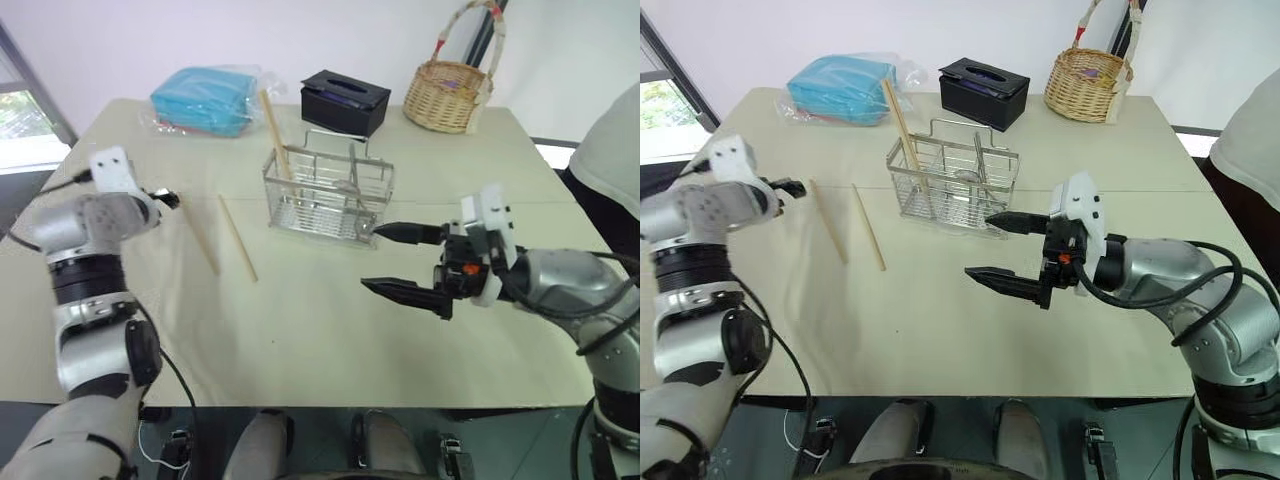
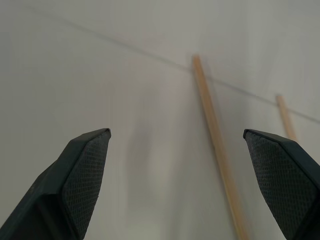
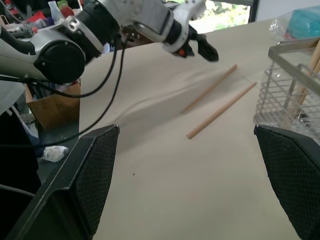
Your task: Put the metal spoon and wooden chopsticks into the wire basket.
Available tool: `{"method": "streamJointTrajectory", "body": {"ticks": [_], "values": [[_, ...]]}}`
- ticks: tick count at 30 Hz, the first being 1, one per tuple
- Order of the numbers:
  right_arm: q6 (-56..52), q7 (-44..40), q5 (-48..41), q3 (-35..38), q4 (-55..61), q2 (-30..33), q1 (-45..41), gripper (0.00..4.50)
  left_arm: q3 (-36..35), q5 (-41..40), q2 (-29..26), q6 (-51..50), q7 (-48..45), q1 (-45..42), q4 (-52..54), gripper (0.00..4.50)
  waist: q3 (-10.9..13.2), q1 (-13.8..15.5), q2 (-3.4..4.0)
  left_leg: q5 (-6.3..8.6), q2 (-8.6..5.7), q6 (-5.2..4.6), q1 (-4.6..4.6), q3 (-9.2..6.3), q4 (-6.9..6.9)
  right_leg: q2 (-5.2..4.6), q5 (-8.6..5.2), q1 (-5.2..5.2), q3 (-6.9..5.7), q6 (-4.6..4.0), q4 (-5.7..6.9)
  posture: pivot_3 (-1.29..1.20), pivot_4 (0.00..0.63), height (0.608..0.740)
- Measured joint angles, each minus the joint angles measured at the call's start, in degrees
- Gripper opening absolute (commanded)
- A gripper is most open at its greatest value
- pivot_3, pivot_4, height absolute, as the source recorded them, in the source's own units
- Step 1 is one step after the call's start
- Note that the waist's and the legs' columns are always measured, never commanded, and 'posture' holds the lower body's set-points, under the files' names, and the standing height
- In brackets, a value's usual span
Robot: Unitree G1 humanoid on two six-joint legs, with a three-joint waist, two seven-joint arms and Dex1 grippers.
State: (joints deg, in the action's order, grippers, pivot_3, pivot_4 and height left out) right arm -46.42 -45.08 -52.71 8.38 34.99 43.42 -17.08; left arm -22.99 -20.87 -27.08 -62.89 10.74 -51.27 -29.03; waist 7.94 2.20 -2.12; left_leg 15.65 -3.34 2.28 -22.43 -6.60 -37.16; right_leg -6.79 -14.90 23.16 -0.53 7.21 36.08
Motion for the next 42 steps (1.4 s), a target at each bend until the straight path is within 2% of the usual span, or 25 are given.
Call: {"method": "streamJointTrajectory", "body": {"ticks": [9, 18, 21, 28, 38, 42], "values": [[0.04, 5.17, -1.61, 0.10, 2.04, -1.26, 1.17, 4.43, 2.17, 5.48, 0.33, 16.22, -3.21, -9.08, -22.57, 4.50, 0.01, 0.00, -0.08, 0.00, -0.01, 0.00, 0.01, 0.03, 0.02, -0.01, 0.01, -0.02, -0.01, 0.02, 0.00, 0.00, 0.150, 0.660], [0.10, 9.58, -3.24, 0.20, 2.70, -2.33, 1.55, 4.43, 4.13, 8.16, 0.40, 24.95, -5.92, -12.63, -35.71, 4.50, 0.00, -0.04, -0.09, 0.00, -0.01, -0.01, 0.01, 0.03, 0.01, 0.00, 0.02, 0.00, -0.01, 0.04, 0.03, 0.00, 0.150, 0.660], [0.16, 10.31, -3.73, 0.67, 2.84, -2.30, 1.70, 4.50, 4.42, 9.11, 0.44, 26.31, -7.67, -13.47, -37.96, 3.62, 0.00, 0.09, -0.09, 0.00, -0.01, -0.01, 0.03, 0.02, 0.01, 0.00, 0.03, -0.03, -0.04, 0.05, 0.04, 0.00, 0.150, 0.660], [0.71, 10.61, -3.76, 1.17, 2.96, -2.24, 3.14, 4.50, 5.55, 10.19, 1.56, 27.38, -10.76, -14.84, -40.43, 0.06, -0.01, 0.05, -0.10, 0.00, -0.05, -0.02, 0.03, 0.00, -0.01, -0.02, 0.04, -0.07, -0.05, 0.09, 0.04, 0.00, 0.150, 0.660], [1.41, 10.80, -3.48, 1.33, 2.66, -2.11, 3.18, 4.50, 3.06, 9.45, 1.35, 28.59, -6.87, -15.25, -41.36, 0.02, -0.01, -0.10, -0.10, -0.01, -0.03, -0.02, 0.03, 0.01, -0.01, 0.00, 0.05, -0.04, -0.05, 0.09, 0.05, 0.00, 0.150, 0.660], [1.49, 10.69, -2.69, 1.33, 2.34, -1.81, 3.18, 4.50, 0.92, 8.63, -0.25, 33.22, -5.06, -15.24, -41.16, 0.02, 0.00, -0.20, -0.11, 0.00, 0.00, -0.01, 0.02, 0.02, 0.02, 0.01, 0.05, 0.02, -0.05, 0.09, 0.05, 0.00, 0.150, 0.660]]}}
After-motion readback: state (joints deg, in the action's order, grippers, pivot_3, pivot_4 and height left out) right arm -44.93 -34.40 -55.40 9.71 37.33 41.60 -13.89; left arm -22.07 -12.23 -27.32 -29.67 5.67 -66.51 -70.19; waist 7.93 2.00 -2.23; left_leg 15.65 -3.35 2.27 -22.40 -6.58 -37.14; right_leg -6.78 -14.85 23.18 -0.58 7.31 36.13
